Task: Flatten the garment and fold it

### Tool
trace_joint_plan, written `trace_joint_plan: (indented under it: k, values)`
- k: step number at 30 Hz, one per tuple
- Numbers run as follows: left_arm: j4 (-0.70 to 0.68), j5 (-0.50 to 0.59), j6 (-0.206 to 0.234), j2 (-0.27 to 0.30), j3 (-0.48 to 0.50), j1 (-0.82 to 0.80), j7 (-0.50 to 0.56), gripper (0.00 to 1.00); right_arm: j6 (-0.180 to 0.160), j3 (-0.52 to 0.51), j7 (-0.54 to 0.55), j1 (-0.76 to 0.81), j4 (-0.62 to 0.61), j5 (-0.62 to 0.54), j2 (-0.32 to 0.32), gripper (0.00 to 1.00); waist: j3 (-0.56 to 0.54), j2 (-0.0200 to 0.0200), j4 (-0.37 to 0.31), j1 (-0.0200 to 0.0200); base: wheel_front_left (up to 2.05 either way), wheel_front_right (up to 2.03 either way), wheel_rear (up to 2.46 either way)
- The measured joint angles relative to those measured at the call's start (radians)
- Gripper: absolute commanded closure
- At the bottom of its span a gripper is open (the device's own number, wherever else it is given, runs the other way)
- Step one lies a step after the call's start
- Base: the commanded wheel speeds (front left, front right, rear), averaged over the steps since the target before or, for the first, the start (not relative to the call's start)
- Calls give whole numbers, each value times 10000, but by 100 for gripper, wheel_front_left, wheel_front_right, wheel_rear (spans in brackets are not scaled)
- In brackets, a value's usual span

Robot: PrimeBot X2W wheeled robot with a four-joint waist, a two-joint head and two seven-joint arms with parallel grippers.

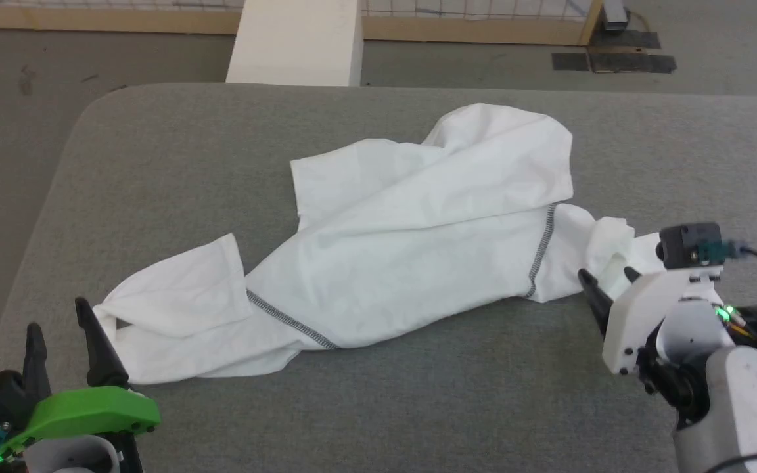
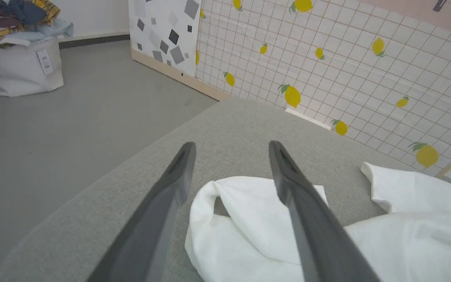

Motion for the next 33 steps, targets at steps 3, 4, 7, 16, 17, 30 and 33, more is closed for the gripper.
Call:
trace_joint_plan:
  k: [3, 4, 7, 16, 17, 30, 33]
  values:
    - [-326, 535, -230, 140, -391, -15, -288, 0, 0, -311, 424, -645, 779, -713, 2, 0, 71, 0, 232, 0, 0, 0, 0]
    - [-378, 627, -339, 174, -533, -25, -316, 0, 0, -376, 514, -781, 986, -903, 0, 0, 95, 0, 301, 0, 0, 0, 0]
    - [-428, 1175, -750, 263, -1279, -79, -460, 0, 0, -477, 819, -1421, 2065, -1515, -2, 0, 312, 0, 670, 0, 0, 0, 0]
    - [-144, 1206, -872, 104, -1716, -95, -489, 0, 0, -207, 867, -1538, 2301, -901, 2, 100, 525, 0, 964, 0, 0, 0, 0]
    - [-105, 1206, -876, 71, -1756, -99, -489, 0, 0, -178, 880, -1316, 1871, -608, 8, 100, 481, 0, 954, 0, 0, 0, 0]
    - [123, 1103, -1053, 65, -2056, -139, -71, 0, 0, -995, 5540, 3934, -3534, 1977, -708, 63, 68, 0, 176, 0, 0, 0, 0]
    - [157, 974, -1149, 81, -2173, -308, 347, 0, 0, -1396, 4974, 3850, -4102, 2226, -293, 0, 3, 0, -79, 0, 0, 0, 0]
